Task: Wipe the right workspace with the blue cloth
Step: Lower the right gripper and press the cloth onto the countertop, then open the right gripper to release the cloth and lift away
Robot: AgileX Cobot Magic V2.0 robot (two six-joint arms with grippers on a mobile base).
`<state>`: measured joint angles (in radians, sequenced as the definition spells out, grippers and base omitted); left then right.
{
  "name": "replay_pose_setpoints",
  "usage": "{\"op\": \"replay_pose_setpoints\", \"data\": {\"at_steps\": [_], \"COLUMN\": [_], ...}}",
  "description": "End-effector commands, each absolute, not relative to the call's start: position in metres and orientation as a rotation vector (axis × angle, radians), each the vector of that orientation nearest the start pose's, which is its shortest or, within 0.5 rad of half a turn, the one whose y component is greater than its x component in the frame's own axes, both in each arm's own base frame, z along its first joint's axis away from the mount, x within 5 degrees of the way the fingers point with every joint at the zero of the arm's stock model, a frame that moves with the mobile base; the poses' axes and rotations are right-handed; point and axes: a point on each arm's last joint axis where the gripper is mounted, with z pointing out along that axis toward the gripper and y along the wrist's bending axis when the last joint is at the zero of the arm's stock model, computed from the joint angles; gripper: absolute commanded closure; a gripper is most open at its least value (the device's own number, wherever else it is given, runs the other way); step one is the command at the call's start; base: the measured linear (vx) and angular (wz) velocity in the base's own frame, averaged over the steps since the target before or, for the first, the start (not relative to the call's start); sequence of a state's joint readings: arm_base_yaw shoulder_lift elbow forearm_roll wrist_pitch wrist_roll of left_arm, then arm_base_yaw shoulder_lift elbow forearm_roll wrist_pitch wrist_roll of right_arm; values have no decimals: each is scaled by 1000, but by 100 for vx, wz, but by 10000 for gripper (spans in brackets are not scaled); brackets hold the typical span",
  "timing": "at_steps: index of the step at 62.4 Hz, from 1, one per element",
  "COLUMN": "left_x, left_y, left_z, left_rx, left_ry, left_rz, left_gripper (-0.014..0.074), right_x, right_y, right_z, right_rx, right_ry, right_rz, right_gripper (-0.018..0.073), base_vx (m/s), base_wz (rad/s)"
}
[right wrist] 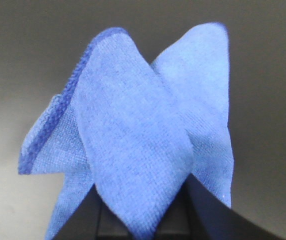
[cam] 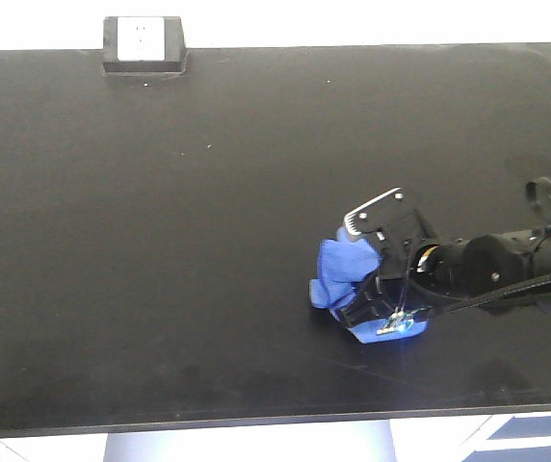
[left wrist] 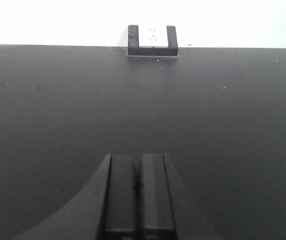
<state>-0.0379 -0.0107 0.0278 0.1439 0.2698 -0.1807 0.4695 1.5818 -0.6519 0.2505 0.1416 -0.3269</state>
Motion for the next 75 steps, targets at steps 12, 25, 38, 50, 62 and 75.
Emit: {"op": "replay_pose_setpoints", "data": {"at_steps": [12, 25, 38, 50, 62, 75], "left_x": [56, 56, 56, 56, 56, 56], "left_y": [0, 0, 0, 0, 0, 0], "left_z": [178, 178, 178, 178, 178, 178], "left_rx": [-23, -23, -23, -23, -23, -23], "left_ry": [1698, 1698, 1698, 1698, 1698, 1698], "left_rz": [-44, -44, -44, -44, -44, -44], "left_gripper": [602, 602, 602, 602, 602, 602], "right_x": [280, 284, 282, 282, 277, 261], "right_y": [42, 6, 7, 7, 8, 7], "right_z": [173, 173, 172, 171, 184, 237], "right_rx": [-230, -68, -42, -29, -43, -69], "right_ry": [2447, 2451, 2473, 2481, 2449, 2249], "right_rz": [75, 20, 42, 51, 53, 37], "right_gripper": [564, 539, 372, 43, -172, -145], "base_vx": [0, 0, 0, 0, 0, 0], "base_wz": [0, 0, 0, 0, 0, 0]}}
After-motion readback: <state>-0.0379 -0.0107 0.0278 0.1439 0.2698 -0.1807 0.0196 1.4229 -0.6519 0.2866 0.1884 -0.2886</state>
